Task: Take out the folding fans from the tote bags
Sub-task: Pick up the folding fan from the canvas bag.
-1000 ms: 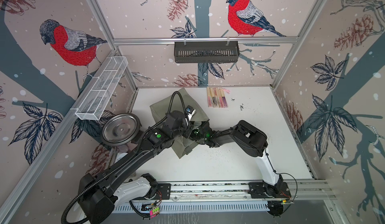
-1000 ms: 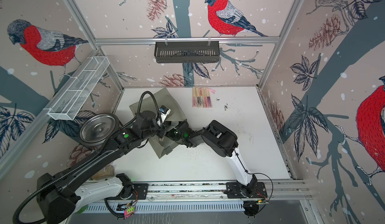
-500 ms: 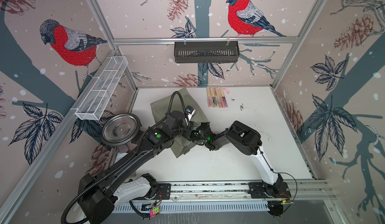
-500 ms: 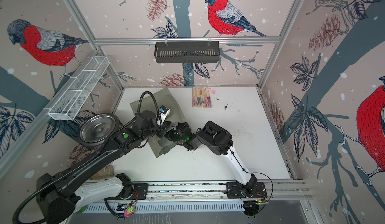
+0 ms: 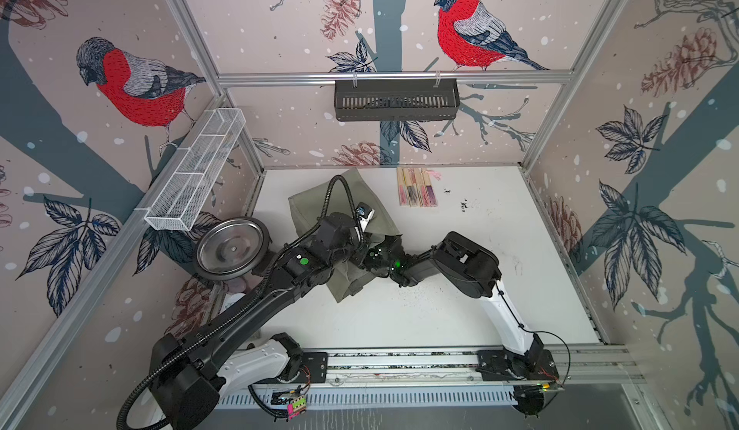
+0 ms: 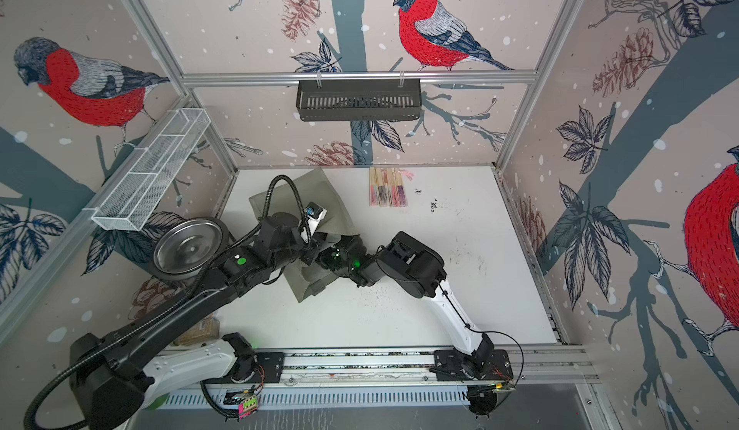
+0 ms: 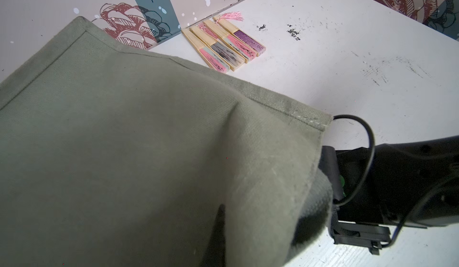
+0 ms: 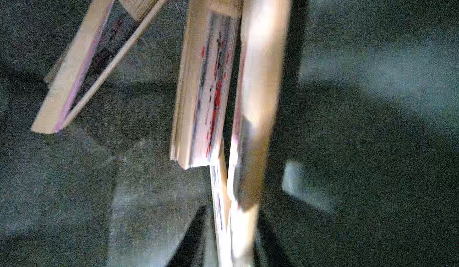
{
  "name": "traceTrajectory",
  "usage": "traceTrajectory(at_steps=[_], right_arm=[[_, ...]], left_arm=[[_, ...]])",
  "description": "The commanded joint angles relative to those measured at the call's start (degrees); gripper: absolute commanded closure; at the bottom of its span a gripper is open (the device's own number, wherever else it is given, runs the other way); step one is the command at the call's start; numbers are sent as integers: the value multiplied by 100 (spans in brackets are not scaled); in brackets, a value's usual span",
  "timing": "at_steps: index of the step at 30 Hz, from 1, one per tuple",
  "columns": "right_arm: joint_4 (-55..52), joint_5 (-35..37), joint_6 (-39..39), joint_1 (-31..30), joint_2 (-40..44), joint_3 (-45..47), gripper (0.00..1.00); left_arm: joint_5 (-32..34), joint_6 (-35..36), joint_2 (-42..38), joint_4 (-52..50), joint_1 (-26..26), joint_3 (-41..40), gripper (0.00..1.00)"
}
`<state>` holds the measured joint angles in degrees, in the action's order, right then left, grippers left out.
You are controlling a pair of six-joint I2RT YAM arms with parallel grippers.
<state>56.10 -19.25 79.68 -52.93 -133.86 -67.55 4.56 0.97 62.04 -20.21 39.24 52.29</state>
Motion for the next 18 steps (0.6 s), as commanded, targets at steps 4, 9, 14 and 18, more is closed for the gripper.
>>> traceTrajectory(at_steps=[4, 9, 14, 18], right_arm=[[-233, 3, 108, 63, -397, -307, 68], [-120, -114, 114, 86, -437, -331, 83], [-152, 22, -125, 91, -6, 37, 90], [-133, 33, -246, 95, 448, 425, 91]], left_arm=[[-254, 35, -1, 138, 31, 30, 100], [-227, 39, 34, 132, 31, 33, 100], [-168, 28, 19, 142, 31, 5, 100], [-177, 43, 35, 115, 31, 35, 100]])
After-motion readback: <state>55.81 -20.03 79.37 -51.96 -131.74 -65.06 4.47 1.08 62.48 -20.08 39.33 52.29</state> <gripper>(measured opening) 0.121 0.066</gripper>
